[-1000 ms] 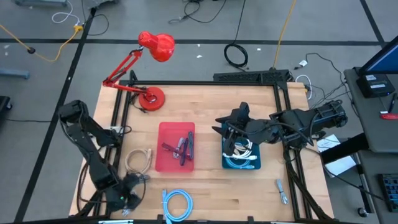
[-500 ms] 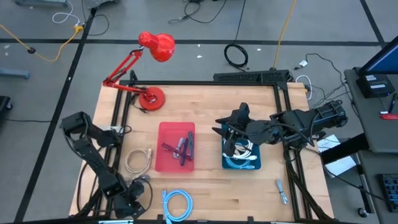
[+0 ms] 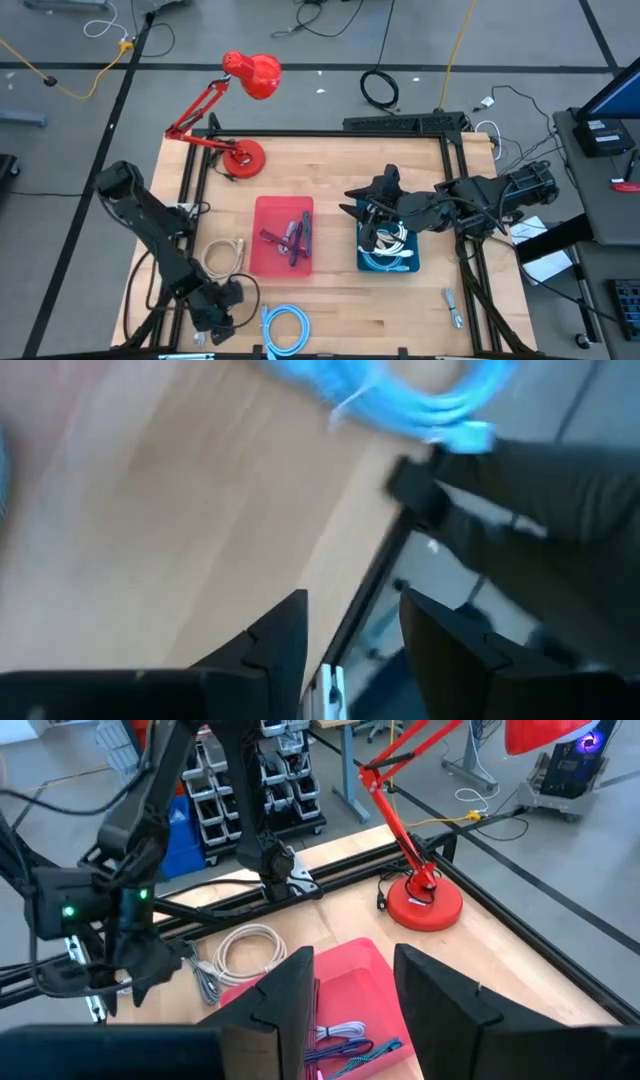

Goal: Pick & Place USB Port
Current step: Put the left white charger cable into the red bin

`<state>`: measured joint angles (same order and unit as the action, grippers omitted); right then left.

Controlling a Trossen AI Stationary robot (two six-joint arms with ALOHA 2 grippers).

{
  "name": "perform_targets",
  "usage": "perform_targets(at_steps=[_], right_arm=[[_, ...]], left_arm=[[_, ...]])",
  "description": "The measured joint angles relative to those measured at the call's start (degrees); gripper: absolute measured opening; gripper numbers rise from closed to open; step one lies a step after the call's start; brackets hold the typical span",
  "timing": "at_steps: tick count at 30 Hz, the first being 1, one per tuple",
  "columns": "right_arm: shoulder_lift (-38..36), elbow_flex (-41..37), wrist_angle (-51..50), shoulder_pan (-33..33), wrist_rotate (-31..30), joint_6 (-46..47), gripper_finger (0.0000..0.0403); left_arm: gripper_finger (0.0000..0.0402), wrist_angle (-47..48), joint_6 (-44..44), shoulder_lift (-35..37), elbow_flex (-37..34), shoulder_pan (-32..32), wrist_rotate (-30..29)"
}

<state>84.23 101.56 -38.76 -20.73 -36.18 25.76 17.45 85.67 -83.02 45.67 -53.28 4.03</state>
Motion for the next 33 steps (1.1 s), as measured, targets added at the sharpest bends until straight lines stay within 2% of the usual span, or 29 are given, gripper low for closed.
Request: perform_targets(at_steps=[4, 9, 12, 17, 20, 27, 33], right_arm=[[0.0, 0.0, -0.11, 0.0, 0.15, 0.06, 0.0132], [0.0, 0.0, -0.29, 0.0, 0.17, 0.11, 0.0132], [0.0, 0.0, -0.54, 0.0, 0.11, 0.52, 0.0132], [0.0, 0.0, -0.51, 0.0, -0.03, 0.52, 0.0132], [0.0, 0.0, -0.53, 0.0, -1.24, 0.56, 0.0132], [0.0, -2.58, -0.4, 0.13, -1.72, 2.35, 0.0132], [0.0, -8.28, 4.49, 0.15, -1.3, 4.62, 0.0132]], left_arm=[[0.0161, 11.5, -15.25, 1.0, 4.29, -1.09, 2.07], [0.0161, 27.45, -51.66, -1.67, 9.82, -5.55, 4.77], [0.0161, 33.91, -65.23, -2.99, 10.21, -7.3, 2.64], [0.0161, 34.41, -70.56, -4.28, 9.51, -7.51, 0.0], [0.0161, 32.81, -74.15, -5.57, 9.51, -8.04, 0.56], [0.0161, 25.4, -70.23, -9.52, 12.01, -12.03, 7.98], [0.0161, 23.97, -68.56, -12.25, 13.03, -13.84, 6.91]])
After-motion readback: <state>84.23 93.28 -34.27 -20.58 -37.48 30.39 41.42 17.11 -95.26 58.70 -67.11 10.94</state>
